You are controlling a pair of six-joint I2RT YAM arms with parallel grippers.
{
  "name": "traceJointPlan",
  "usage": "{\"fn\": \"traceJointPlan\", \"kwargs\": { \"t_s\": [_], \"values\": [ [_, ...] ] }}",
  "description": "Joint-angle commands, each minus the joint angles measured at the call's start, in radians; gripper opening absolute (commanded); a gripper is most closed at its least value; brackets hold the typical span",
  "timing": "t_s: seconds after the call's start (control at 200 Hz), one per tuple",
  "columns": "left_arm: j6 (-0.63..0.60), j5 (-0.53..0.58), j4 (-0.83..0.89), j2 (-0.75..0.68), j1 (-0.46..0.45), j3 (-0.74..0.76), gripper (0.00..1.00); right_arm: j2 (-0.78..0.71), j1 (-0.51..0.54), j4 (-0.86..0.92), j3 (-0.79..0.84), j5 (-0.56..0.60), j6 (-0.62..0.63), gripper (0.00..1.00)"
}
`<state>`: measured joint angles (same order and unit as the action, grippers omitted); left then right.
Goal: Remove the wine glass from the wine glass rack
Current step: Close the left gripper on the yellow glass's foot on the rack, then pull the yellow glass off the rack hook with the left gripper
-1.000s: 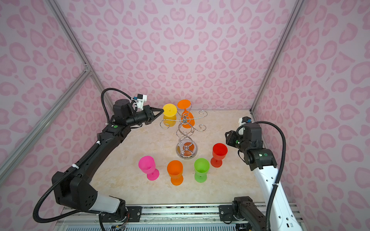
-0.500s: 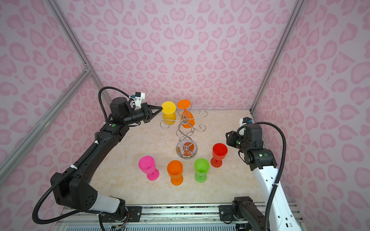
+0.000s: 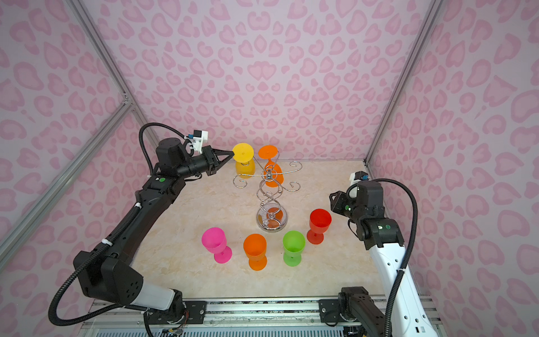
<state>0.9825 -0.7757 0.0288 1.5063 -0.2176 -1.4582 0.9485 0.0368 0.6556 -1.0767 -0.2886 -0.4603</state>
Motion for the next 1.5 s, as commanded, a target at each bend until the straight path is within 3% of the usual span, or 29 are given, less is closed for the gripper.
{"fn": "traceJointPlan", "kwargs": {
  "t_s": [0.0, 0.58, 1.495],
  "values": [
    [-0.012, -0.021, -0.029, 0.028, 0.003, -0.028, 0.02, -0.001, -0.003, -0.017, 0.005, -0.006, -0.001, 0.37],
    [-0.024, -0.076, -0.05, 0.072, -0.034, -0.054, 0.02, 0.007, -0.013, -0.031, 0.011, -0.02, -0.007, 0.37],
    [-0.076, -0.089, 0.022, -0.101, 0.001, 0.087, 0.02, 0.018, -0.013, -0.045, 0.017, -0.038, -0.022, 0.37]
  ]
}}
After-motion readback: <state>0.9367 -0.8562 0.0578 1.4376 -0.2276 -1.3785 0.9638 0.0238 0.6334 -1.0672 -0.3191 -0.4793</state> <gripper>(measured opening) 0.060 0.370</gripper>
